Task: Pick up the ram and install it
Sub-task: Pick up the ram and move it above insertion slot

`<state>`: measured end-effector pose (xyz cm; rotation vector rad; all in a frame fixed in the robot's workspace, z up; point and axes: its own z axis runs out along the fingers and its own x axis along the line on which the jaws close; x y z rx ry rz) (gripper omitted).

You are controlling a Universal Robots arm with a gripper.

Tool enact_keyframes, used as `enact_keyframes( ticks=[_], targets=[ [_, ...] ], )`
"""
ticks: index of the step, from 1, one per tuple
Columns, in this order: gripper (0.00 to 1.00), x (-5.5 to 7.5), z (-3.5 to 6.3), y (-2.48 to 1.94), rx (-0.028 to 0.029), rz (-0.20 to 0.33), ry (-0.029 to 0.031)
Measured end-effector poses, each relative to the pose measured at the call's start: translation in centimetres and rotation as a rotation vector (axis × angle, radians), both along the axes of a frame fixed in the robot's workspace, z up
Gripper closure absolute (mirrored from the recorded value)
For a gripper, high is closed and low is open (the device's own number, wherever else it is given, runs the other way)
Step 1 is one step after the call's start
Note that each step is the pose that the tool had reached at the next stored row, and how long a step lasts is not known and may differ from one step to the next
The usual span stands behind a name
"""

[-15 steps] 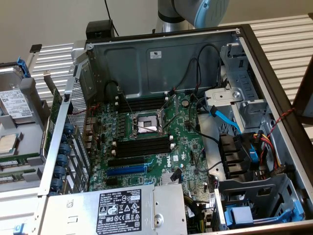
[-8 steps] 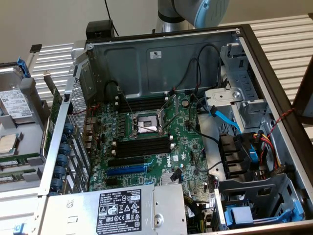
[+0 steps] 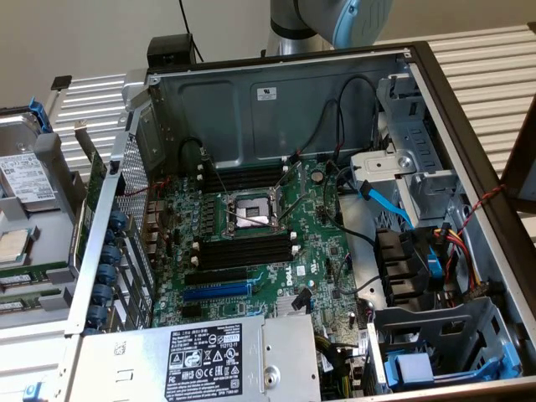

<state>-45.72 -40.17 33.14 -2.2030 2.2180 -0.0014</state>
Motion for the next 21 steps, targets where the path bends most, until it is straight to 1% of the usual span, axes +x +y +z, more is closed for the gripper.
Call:
enact_keyframes(
  ticks=[6,8,9,10,13,17,21],
  targets=[
    [0.88,0.00,0.00,0.00,0.0000,0.000,0.0000],
    [0.76,0.00,0.00,0.00,0.0000,0.000,0.0000],
    [0.76,0.00,0.00,0.00,0.0000,0.000,0.0000],
    [0.69,0.00,0.00,0.00,0.0000,0.000,0.0000],
    [0.69,0.13,-0.11,0.00,0.0001,0.000,0.0003],
    [0.69,0.32,-0.80,-0.04,0.0014,0.000,0.0009],
    [0.69,0.32,-0.85,-0.10,0.0018,-0.001,0.0009]
  ],
)
